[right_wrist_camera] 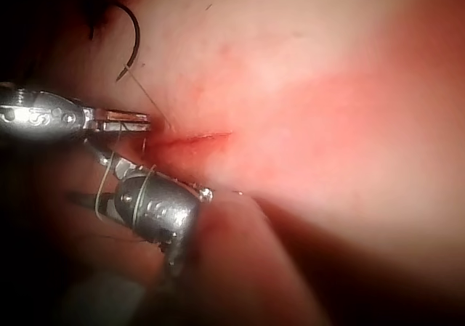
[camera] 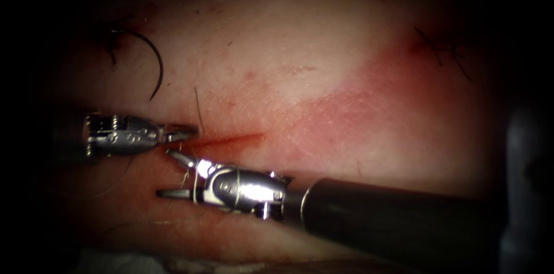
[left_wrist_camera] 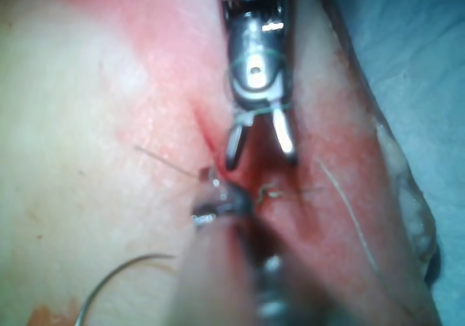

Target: Wound Closure

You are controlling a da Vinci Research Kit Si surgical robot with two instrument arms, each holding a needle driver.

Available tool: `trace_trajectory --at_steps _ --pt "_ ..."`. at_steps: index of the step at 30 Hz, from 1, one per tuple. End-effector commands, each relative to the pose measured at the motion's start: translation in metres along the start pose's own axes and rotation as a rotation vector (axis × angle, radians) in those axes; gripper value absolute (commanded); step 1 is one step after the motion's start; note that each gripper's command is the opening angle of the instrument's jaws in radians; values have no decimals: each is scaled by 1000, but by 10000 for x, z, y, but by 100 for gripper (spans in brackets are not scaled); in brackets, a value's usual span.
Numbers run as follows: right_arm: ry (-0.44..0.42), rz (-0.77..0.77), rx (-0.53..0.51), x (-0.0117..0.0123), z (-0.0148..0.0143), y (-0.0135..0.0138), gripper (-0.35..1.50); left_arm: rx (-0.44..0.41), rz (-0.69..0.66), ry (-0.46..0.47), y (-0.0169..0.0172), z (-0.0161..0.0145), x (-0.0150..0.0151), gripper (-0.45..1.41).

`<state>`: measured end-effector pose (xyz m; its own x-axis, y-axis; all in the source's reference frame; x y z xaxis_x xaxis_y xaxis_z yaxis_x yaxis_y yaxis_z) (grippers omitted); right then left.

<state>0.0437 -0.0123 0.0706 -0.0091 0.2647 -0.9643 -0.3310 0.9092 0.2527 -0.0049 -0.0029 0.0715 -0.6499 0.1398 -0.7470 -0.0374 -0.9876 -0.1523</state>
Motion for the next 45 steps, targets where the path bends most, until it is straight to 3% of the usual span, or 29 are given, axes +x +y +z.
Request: trace_trajectory --at_steps 1,7,18,23,29,45 --pt "4 18 -22 -6 5 -6 132 0 -7 2 5 8 -2 -45" --pt "-17 97 -124 -7 -1 6 128 7 -13 9 13 10 -3 -45" --pt "-5 175 -215 -8 -9 19 125 10 -33 12 21 23 -18 -45" --pt "-45 199 -343 -10 -8 23 123 10 -32 13 24 24 -18 -45" --pt "-76 212 -426 -11 -8 27 123 10 -39 13 26 24 -16 -45" --pt "-102 247 -570 -1 28 49 113 6 -40 14 34 20 -11 -45"
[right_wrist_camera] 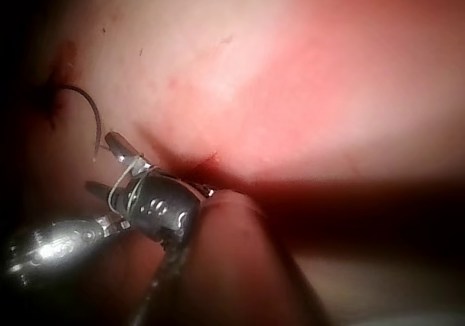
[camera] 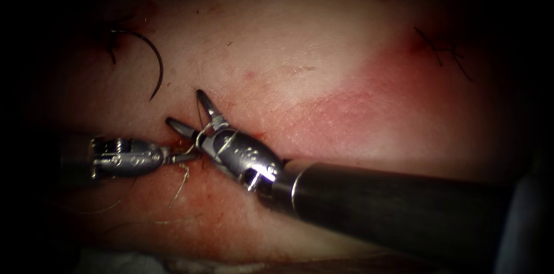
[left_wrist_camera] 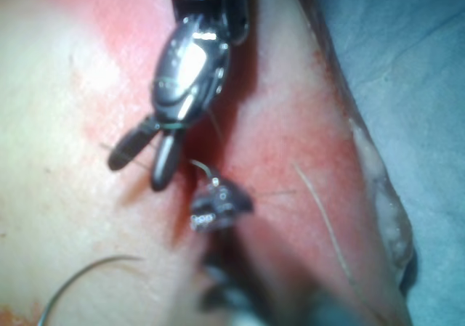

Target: Wound Closure

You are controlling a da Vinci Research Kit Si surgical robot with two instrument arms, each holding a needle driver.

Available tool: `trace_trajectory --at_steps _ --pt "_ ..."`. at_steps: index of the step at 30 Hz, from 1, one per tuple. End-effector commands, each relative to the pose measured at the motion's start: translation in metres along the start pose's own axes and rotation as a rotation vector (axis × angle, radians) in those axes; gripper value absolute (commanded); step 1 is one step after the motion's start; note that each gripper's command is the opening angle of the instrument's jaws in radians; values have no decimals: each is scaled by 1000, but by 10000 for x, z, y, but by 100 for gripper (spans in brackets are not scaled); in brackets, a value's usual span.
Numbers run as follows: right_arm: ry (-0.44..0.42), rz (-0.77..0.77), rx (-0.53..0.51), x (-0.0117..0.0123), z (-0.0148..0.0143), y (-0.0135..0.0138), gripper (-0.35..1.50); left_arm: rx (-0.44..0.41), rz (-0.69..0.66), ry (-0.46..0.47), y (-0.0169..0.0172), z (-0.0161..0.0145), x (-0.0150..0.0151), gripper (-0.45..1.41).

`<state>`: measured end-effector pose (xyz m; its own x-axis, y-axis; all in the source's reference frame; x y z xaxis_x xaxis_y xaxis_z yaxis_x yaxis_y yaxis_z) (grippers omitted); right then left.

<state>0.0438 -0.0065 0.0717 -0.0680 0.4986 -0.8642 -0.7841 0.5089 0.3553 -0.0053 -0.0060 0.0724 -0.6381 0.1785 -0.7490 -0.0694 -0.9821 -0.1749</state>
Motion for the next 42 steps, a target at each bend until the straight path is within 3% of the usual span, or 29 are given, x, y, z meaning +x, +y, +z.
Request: trace_trajectory --at_steps 1,9,11,13,15,22,34,40,42 --pt "-1 2 4 -8 5 -7 113 -4 -1 2 5 8 -2 -45" --pt "-29 -3 -21 -8 5 0 106 -6 0 3 7 5 -2 -45" --pt "-39 -6 -29 -8 2 1 81 -6 -6 3 7 5 -2 -45" --pt "-63 -9 0 -9 1 0 11 -7 -6 3 8 5 -2 -45" --pt "-76 -12 11 -11 0 -1 -35 -7 -6 3 8 5 -2 -45" --pt "-162 -35 62 -23 -8 -2 -35 -10 -10 5 8 2 -4 -45" --pt "-157 -67 145 -15 -30 -22 -35 8 -56 11 -20 -12 -7 -45" --pt "-150 -77 174 -18 -48 -29 -35 27 -90 22 -63 -32 -1 -45" --pt "-151 -85 172 -25 -56 -34 -35 35 -122 36 -101 -44 4 -45"
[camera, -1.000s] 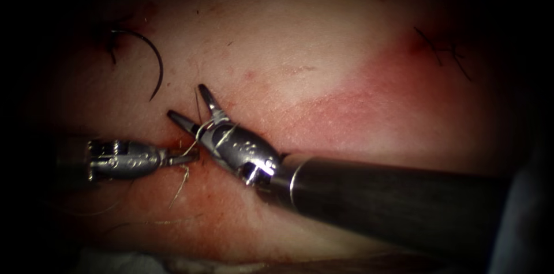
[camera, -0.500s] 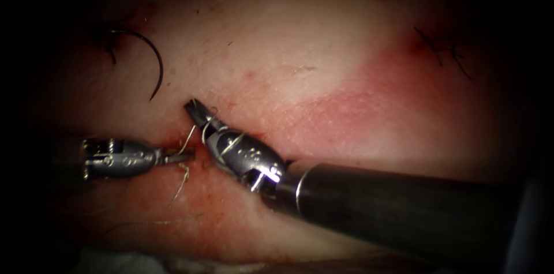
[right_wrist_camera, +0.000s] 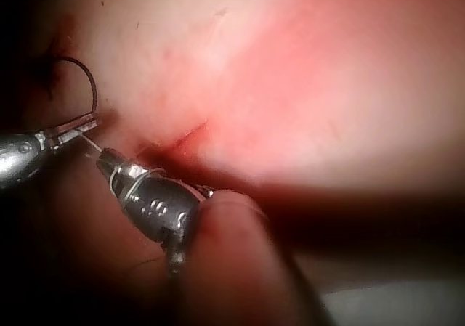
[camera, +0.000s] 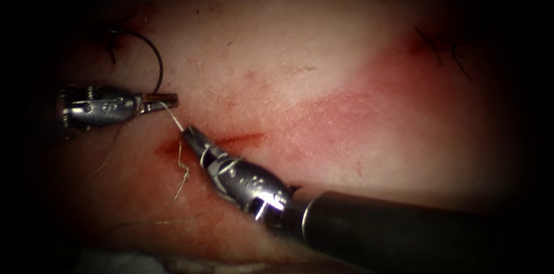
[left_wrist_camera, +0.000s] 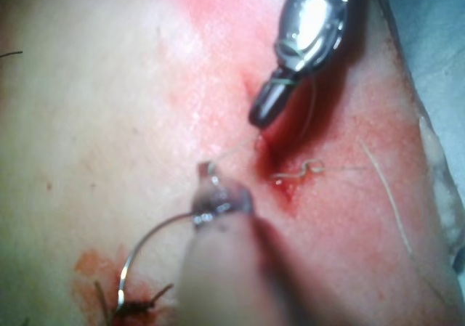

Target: Wound Closure

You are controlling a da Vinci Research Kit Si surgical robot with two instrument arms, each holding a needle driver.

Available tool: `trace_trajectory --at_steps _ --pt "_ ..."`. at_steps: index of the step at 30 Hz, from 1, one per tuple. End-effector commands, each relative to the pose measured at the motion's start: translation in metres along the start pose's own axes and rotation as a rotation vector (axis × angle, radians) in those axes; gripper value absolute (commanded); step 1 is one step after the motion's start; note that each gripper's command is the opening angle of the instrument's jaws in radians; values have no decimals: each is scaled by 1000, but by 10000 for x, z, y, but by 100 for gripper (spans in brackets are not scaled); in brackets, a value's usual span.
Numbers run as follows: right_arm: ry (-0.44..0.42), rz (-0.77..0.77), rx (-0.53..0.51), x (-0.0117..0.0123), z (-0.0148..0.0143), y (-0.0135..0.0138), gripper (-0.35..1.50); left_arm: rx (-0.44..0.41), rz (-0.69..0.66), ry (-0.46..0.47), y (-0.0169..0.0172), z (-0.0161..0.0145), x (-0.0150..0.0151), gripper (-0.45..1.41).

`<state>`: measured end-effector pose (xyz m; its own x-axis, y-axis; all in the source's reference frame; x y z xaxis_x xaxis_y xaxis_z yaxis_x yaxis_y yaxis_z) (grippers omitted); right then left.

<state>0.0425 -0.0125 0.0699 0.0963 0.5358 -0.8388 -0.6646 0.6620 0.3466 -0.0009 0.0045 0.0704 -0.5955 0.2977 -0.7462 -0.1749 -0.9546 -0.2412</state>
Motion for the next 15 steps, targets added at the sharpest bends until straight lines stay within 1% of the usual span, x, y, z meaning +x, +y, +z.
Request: trace_trajectory --at_steps 1,4,10,15 --pt "-4 3 -2 -13 1 -9 -35 -1 -4 1 -3 7 -1 -45" --pt "-3 -4 -1 -20 -6 -7 -35 20 -23 -12 -37 5 8 -45" --pt "-18 -24 11 -36 -16 -10 -35 32 -42 -38 -70 26 19 -45" --pt "-40 -41 39 -51 -27 -20 -35 38 -65 -45 -101 31 34 -45"
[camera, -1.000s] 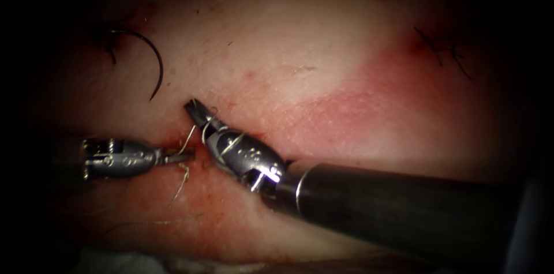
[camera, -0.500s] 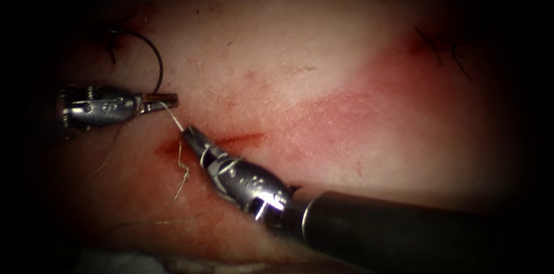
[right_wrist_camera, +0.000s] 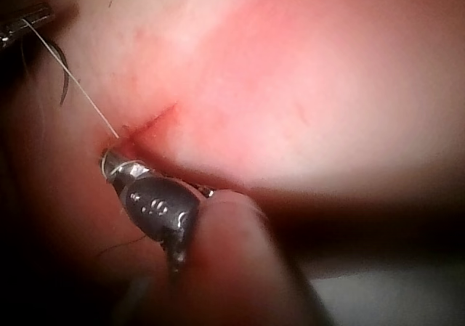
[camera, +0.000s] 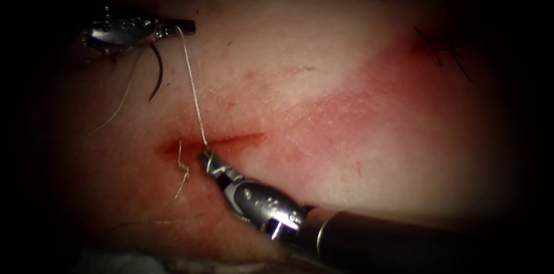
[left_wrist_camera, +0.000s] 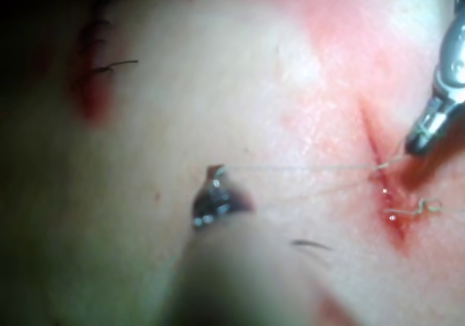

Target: Wound Closure

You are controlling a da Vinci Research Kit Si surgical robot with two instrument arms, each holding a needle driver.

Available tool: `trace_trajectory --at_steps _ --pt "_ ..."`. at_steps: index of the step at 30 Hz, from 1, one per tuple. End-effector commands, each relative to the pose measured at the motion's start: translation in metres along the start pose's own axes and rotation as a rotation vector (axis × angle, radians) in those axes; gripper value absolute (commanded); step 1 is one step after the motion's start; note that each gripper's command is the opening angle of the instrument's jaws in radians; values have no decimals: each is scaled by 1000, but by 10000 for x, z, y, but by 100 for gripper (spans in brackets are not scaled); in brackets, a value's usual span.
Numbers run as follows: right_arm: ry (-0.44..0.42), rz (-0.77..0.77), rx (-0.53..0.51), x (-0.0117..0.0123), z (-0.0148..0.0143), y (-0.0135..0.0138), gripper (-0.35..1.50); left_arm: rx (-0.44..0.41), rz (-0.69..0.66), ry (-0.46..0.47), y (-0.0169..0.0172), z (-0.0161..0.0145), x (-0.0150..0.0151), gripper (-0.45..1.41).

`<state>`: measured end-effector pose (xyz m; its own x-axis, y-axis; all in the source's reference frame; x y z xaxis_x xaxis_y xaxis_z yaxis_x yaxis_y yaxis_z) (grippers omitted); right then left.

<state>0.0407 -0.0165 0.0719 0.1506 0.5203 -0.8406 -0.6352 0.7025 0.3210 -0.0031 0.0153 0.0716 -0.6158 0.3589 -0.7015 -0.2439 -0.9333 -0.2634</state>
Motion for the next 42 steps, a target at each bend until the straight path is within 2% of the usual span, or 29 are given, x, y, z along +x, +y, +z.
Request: trace_trajectory --at_steps 1,5,9,20,23,30,33,42 --pt "-9 1 12 -14 -3 -16 -35 -1 1 -1 -5 7 1 -45" --pt "-26 -8 31 -20 -19 -29 -35 5 6 -8 -42 -5 22 -45" --pt "-46 -28 70 -33 -30 -52 -35 39 -5 9 -90 -25 45 -45" --pt "-86 -52 151 -55 -37 -65 -35 83 -4 21 -152 -15 64 -45" --pt "-112 -71 198 -69 -43 -84 -35 130 3 41 -184 -19 75 -45" --pt "-152 -85 257 -76 -58 -114 -35 149 16 34 -176 -13 80 -45" --pt "-183 -100 277 -89 -67 -131 -35 145 23 37 -180 -17 78 -45" --pt "-230 -99 295 -119 -80 -134 -35 155 32 47 -185 -18 78 -45"
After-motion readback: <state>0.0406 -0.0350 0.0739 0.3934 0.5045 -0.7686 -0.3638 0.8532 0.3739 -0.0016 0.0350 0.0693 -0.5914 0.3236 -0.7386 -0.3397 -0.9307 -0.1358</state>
